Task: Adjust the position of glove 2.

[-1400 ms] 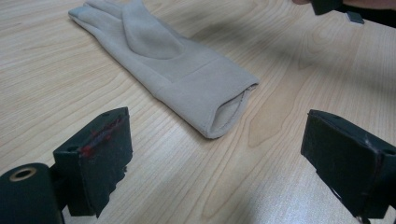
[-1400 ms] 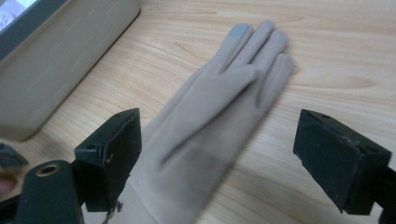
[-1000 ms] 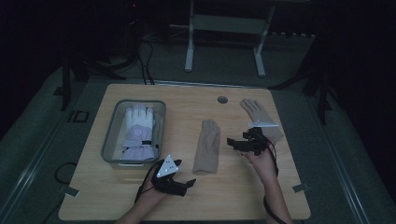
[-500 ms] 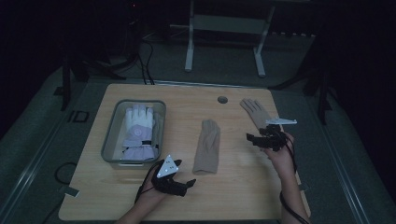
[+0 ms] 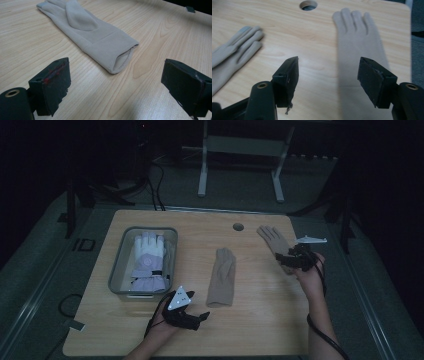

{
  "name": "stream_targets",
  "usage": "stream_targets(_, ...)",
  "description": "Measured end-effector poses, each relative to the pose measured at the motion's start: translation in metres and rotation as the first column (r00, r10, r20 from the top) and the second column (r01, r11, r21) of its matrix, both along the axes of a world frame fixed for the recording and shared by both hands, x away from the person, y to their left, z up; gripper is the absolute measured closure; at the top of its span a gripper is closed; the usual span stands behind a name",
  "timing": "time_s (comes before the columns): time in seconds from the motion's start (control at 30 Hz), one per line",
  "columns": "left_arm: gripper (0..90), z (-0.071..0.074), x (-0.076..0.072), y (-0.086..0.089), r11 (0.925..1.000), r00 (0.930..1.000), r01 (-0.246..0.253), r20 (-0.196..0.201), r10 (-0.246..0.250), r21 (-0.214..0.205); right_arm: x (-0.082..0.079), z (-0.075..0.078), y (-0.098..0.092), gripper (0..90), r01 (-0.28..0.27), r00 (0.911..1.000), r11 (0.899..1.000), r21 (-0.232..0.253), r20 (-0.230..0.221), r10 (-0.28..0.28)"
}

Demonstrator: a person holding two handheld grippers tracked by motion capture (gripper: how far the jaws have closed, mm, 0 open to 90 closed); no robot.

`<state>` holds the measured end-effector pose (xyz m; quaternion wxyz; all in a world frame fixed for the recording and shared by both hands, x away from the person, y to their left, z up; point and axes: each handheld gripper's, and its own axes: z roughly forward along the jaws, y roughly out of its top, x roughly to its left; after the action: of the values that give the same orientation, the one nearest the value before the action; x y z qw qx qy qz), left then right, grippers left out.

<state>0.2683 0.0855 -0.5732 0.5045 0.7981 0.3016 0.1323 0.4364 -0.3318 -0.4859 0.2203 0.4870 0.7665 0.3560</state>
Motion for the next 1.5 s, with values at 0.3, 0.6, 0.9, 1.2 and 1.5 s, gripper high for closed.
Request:
stream_targets(0.3, 9.3, 0.000, 0.000, 0.000, 1.0000, 1.0000, 0.002, 0.000, -0.002, 0.000, 0.028, 0.005, -0.014, 36.0, 0.036, 0.9993, 0.998, -0.058, 0.000, -0.036)
stream_targets(0.6, 9.3, 0.000, 0.000, 0.001, 1.0000, 1.0000, 0.004, -0.004, -0.004, -0.001, 0.057, -0.008, -0.023, 35.9, 0.072, 0.9953, 0.993, -0.094, -0.057, -0.078)
stream_targets(0.9, 9.3, 0.000, 0.000, 0.001, 1.0000, 1.0000, 0.001, -0.003, -0.001, -0.001, 0.073, -0.027, -0.020, 37.1, 0.089, 0.9920, 0.993, -0.076, -0.083, -0.095)
stream_targets(1.2, 9.3, 0.000, 0.001, 0.002, 1.0000, 1.0000, 0.000, -0.009, 0.000, -0.005, 0.088, -0.044, -0.018, 36.3, 0.109, 0.9853, 0.991, -0.077, -0.124, -0.118)
stream_targets(1.5, 9.3, 0.000, 0.001, 0.002, 1.0000, 0.9999, -0.001, -0.012, 0.001, -0.008, 0.087, -0.055, -0.014, 51.9, 0.122, 0.9795, 0.988, -0.098, -0.148, -0.136)
